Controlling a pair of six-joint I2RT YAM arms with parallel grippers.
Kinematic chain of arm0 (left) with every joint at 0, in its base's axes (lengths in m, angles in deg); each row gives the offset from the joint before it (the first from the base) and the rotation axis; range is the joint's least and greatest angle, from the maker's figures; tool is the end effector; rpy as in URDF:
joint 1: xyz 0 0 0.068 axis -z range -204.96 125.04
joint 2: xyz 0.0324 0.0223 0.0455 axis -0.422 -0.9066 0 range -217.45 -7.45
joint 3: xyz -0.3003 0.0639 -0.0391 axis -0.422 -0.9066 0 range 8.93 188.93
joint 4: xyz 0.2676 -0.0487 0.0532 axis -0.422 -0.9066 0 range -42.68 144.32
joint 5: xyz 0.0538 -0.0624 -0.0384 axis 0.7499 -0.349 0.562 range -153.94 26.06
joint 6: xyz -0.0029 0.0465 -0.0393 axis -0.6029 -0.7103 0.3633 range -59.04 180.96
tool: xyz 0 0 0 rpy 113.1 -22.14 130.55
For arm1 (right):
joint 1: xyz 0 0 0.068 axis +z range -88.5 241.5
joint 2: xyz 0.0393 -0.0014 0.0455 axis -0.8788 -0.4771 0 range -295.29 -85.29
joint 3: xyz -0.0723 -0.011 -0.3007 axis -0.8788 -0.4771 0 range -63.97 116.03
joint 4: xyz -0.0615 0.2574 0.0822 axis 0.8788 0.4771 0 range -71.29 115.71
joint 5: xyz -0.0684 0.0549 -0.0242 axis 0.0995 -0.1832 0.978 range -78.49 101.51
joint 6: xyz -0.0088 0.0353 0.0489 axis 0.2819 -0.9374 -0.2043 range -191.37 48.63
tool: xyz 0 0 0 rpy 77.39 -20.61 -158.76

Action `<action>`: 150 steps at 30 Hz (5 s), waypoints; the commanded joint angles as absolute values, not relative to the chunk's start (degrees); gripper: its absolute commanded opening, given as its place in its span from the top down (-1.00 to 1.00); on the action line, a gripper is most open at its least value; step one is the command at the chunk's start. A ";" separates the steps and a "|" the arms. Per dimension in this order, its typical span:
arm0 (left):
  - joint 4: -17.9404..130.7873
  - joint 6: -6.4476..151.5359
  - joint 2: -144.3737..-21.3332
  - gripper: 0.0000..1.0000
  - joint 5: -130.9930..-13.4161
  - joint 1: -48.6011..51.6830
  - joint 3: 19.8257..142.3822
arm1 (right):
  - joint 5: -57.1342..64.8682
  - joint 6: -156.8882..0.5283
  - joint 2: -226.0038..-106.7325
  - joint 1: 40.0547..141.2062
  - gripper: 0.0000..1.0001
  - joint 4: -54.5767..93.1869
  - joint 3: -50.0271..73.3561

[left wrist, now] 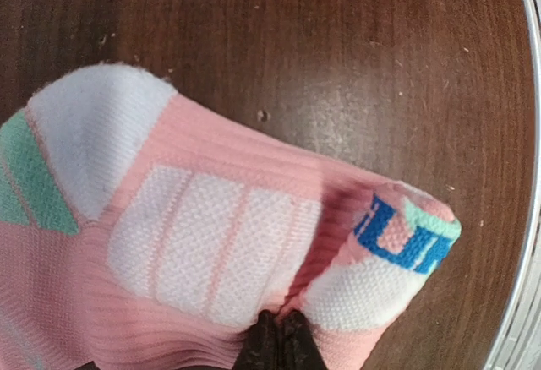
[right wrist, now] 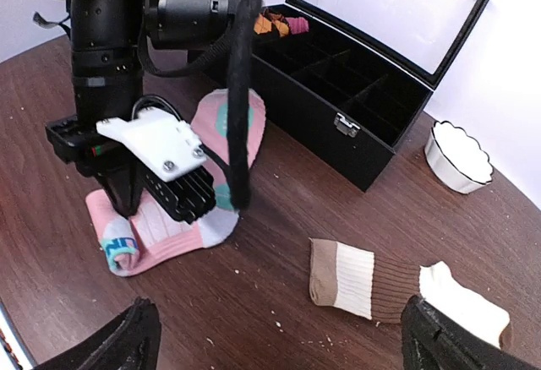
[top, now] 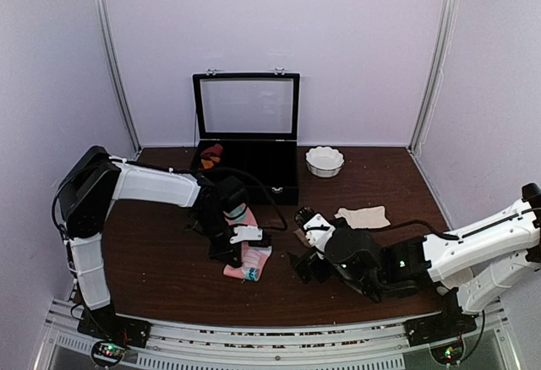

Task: Roll the socks
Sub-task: Roll the sock at the center of the board.

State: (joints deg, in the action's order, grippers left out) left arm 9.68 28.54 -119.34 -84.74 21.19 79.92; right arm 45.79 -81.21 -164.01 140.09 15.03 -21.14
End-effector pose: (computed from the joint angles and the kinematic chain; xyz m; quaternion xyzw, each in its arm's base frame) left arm 0.2507 -0.2843 0.1513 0.6277 0.7563 -0.1837 0.0164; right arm 0.0851 0.2916 0.2451 -0.3548 0.7710 0.1371 0.5108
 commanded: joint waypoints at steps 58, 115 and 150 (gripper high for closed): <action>-6.59 27.02 -128.12 0.84 -82.77 19.30 83.96 | 7.98 -59.08 -202.60 134.28 0.39 9.48 -6.01; 19.41 14.43 -104.45 0.37 -76.95 25.56 67.92 | -37.01 -110.35 -212.37 115.38 0.99 3.50 0.93; 16.25 13.12 -109.79 0.40 -75.17 27.16 71.38 | -38.99 -111.93 -213.00 114.30 1.00 -0.88 -0.83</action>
